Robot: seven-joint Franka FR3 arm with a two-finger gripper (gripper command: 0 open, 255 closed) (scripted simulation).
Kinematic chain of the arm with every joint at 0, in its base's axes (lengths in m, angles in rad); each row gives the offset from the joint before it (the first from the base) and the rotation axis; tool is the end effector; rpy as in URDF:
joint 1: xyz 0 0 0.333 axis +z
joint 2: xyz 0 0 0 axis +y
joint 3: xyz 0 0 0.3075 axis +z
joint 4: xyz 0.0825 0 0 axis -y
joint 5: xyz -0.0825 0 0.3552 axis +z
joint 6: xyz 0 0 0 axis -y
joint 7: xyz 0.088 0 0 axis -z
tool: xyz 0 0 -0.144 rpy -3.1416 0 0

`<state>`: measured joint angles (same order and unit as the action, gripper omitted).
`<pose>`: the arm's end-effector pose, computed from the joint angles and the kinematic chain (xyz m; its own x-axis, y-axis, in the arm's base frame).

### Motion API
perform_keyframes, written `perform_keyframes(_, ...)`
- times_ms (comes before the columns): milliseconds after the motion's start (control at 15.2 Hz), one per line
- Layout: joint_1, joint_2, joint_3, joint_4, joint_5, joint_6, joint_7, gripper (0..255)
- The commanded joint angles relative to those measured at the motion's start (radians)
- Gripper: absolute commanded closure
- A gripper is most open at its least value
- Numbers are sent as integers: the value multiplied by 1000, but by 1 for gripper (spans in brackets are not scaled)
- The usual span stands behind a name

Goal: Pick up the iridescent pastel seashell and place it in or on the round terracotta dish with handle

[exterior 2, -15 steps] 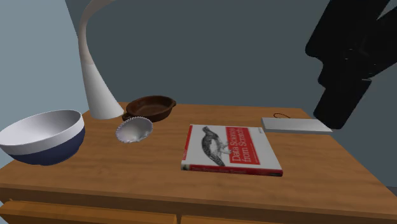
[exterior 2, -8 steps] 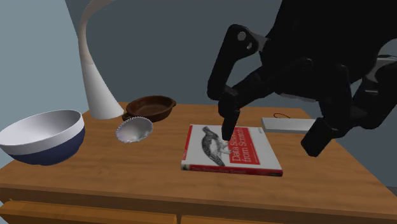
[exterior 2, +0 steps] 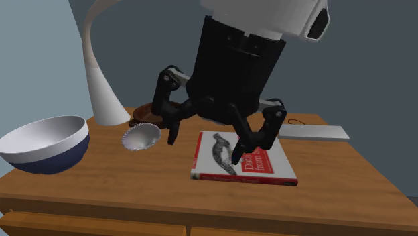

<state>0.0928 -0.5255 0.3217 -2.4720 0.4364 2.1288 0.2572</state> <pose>0.3499 0.1924 0.4522 0.9932 -0.0830 0.0813 -0.0581 -0.9610 -0.2705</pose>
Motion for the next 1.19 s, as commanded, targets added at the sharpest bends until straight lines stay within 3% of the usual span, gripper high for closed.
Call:
perform_keyframes(0,7,54,31,12,28,74,29,0)
perform_keyframes(330,15,214,111,76,64,248,107,0)
perform_keyframes(594,15,355,169,152,51,378,183,0)
perform_keyframes(1122,42,632,224,338,-107,576,391,0)
